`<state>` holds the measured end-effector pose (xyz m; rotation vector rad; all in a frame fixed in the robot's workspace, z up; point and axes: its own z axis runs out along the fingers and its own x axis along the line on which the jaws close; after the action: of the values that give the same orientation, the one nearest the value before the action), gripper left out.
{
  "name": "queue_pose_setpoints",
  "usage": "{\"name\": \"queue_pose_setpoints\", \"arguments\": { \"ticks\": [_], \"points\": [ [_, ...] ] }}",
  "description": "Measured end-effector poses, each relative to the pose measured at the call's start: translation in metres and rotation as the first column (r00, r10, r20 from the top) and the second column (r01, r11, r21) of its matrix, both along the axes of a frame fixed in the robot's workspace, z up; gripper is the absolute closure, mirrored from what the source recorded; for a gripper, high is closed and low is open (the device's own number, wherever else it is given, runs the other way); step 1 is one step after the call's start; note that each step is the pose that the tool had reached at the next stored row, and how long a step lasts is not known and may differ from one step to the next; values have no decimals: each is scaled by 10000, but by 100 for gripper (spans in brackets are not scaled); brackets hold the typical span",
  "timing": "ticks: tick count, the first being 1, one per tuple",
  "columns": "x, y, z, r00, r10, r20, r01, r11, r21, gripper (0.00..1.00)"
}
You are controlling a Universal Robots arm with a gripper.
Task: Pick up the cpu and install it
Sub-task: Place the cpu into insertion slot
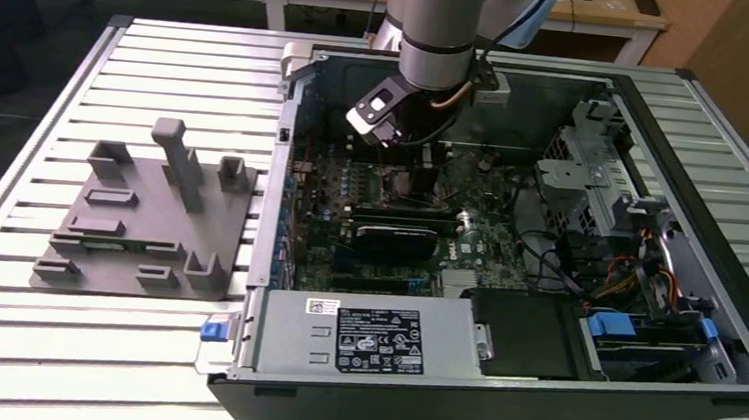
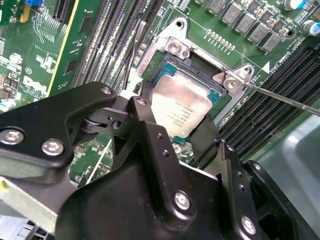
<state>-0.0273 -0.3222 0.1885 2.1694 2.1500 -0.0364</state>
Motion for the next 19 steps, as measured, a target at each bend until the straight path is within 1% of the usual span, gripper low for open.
{"name": "queue_pose_setpoints", "arguments": {
  "ticks": [2, 3, 4, 7, 8, 10, 11, 19],
  "points": [
    [0, 0, -1, 10000, 0, -3, 0, 10000, -6, 45],
    [1, 2, -19, 10000, 0, 23, 0, 10000, 38, 45],
    [1, 2, -16, 10000, -1, 23, 1, 10000, 46, 29],
    [3, 6, 3, 10000, -1, 29, 1, 10000, 96, 29],
    [2, 4, 12, 10000, 0, 26, 0, 10000, 93, 29],
    [2, 2, 19, 10000, 1, 24, -1, 9999, 166, 29],
    [1, 3, 19, 10000, 0, 25, 0, 9998, 183, 29],
    [1, 2, 20, 10000, 0, 23, 0, 9998, 182, 29]
  ]
}}
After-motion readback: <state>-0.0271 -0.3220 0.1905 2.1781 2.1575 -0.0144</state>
